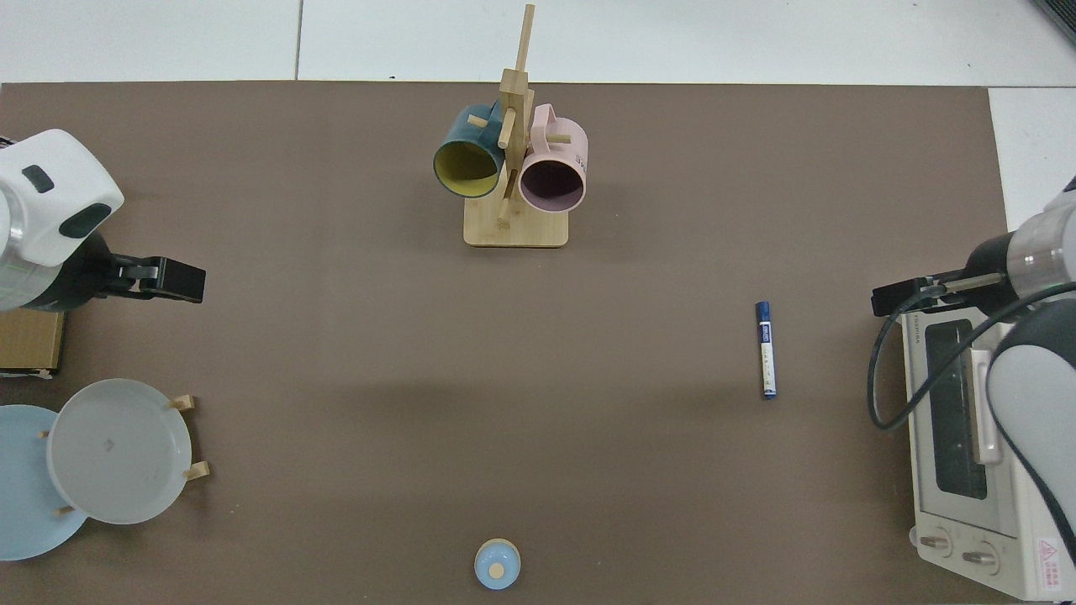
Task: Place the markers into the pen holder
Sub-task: 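Reach the right gripper toward the blue marker on the table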
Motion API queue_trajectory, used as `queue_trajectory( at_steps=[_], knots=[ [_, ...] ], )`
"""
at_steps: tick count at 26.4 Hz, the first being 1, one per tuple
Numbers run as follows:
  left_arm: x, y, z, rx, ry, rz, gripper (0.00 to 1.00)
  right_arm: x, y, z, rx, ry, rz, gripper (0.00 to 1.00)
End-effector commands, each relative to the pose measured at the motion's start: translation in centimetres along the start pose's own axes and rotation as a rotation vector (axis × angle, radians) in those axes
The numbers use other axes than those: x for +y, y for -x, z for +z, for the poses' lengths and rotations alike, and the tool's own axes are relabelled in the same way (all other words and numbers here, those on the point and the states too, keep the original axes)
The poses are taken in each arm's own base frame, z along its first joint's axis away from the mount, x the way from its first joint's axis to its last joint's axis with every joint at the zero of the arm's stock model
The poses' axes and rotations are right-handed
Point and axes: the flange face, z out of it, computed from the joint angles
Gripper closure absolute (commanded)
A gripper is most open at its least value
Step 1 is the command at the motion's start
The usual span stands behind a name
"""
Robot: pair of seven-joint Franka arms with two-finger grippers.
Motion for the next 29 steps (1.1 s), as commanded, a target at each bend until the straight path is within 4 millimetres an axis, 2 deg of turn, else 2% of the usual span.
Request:
queue_trajectory(
  at_steps=[1,6,13,16,19,21,24,29],
  knots=[
    [-0.4,0.7,-0.5,-0.017,0.010,-0.017,0.00,-0.2,-0.9,4.9,0.013,-0.004,-0.002,0.00],
    [-0.4,0.8,-0.6,-0.020,0.010,-0.017,0.00,-2.5,-2.5,9.5,-0.029,0.000,-0.004,0.00],
    [-0.2,1.0,-0.2,-0.043,0.011,-0.014,0.00,-3.2,-0.9,17.7,-0.006,0.001,0.016,0.00],
    [0.3,1.5,0.2,-0.054,0.010,-0.006,0.00,-3.5,-0.5,20.7,-0.001,0.003,0.030,0.00],
    [0.2,1.3,0.5,-0.049,0.010,-0.003,0.00,-5.3,-0.5,23.1,0.012,0.005,0.023,0.00],
    [0.2,1.1,0.8,-0.040,0.010,0.001,0.00,-5.7,-0.5,24.8,0.023,0.003,0.028,0.00],
    [0.4,1.1,1.2,-0.035,0.010,0.006,0.00,-5.7,0.0,25.9,0.037,-0.001,0.033,0.00],
    [0.5,1.3,1.8,-0.045,0.010,0.012,0.00,-5.5,-0.2,26.0,0.047,0.000,0.033,0.00]
  ],
)
